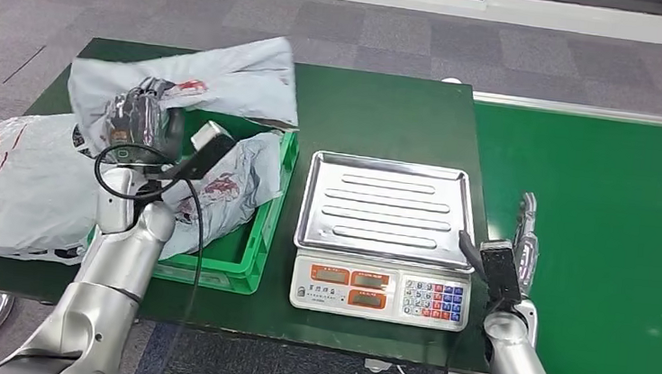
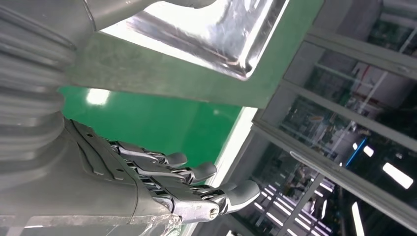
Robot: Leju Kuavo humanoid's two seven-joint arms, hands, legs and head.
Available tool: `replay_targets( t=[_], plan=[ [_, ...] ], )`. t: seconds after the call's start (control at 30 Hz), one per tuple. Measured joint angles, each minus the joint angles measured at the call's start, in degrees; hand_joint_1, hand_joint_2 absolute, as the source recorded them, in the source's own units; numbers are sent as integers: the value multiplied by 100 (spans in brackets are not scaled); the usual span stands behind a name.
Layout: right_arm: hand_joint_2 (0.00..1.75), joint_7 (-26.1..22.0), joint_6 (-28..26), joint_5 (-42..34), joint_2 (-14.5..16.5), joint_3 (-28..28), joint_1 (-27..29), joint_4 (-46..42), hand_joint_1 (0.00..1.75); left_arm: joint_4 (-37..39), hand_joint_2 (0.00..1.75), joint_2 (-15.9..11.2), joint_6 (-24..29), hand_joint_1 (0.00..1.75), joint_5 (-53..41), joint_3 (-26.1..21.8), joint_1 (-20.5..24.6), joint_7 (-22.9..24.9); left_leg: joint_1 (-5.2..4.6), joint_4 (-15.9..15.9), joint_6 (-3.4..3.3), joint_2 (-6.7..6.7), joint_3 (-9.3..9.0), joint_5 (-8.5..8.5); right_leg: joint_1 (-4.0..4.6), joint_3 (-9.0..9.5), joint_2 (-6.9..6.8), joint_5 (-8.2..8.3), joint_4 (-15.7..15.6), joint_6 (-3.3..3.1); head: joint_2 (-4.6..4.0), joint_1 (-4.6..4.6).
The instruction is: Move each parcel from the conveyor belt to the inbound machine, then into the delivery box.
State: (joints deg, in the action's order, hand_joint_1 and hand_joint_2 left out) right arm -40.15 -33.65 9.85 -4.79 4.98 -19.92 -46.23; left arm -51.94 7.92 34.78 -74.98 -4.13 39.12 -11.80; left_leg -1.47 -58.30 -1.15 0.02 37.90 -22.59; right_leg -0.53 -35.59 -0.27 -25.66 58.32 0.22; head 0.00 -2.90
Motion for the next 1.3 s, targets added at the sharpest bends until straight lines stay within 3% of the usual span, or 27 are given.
replay_targets(
  t=[0.07,0.17,0.3,0.47,0.7,0.83,1.1,1.3],
  plan=[
    [175,0,42,54,-20,-2,54,-40,0,408,175,-222,-763,175,-408,1,82,825,3,0,2,-1,1,2,3,-1,-1,0,0,-1,0,-1],
    [175,2,87,135,-42,-15,102,-61,0,1117,175,-468,-2226,175,-658,66,299,1416,5,0,4,0,1,3,4,0,-1,0,0,-2,0,0],
    [175,1,92,260,-43,-111,141,-61,0,1962,175,-596,-3838,175,-465,183,734,1628,2,-1,2,-5,-2,1,1,9,-4,0,0,-1,0,1],
    [175,1,66,362,-37,-319,263,-99,0,2534,175,-576,-4599,175,-207,223,1127,1681,-2,-1,0,-6,-14,-3,-3,19,-6,-1,-1,0,0,0],
    [175,1,138,478,-15,-583,468,-296,0,2724,175,-491,-4465,172,-1,345,1200,1474,0,0,-1,-28,-16,1,-1,26,-33,-2,0,-1,0,0],
    [175,1,165,520,-7,-665,498,-352,0,2756,175,-469,-4369,0,62,382,1198,1442,-1,0,-2,-34,-16,3,-2,29,-39,-3,0,0,0,1],
    [175,14,434,757,84,-892,665,-655,0,2151,175,-402,-2729,0,1045,443,818,959,-1,-2,-4,-36,-4,4,-2,21,-43,-2,-1,1,0,1],
    [175,17,469,799,131,-973,728,-786,0,1592,175,-403,-2434,0,1155,580,632,909,-1,-2,-3,-32,-3,3,-1,16,-35,-2,-1,1,0,-1]
  ],
)
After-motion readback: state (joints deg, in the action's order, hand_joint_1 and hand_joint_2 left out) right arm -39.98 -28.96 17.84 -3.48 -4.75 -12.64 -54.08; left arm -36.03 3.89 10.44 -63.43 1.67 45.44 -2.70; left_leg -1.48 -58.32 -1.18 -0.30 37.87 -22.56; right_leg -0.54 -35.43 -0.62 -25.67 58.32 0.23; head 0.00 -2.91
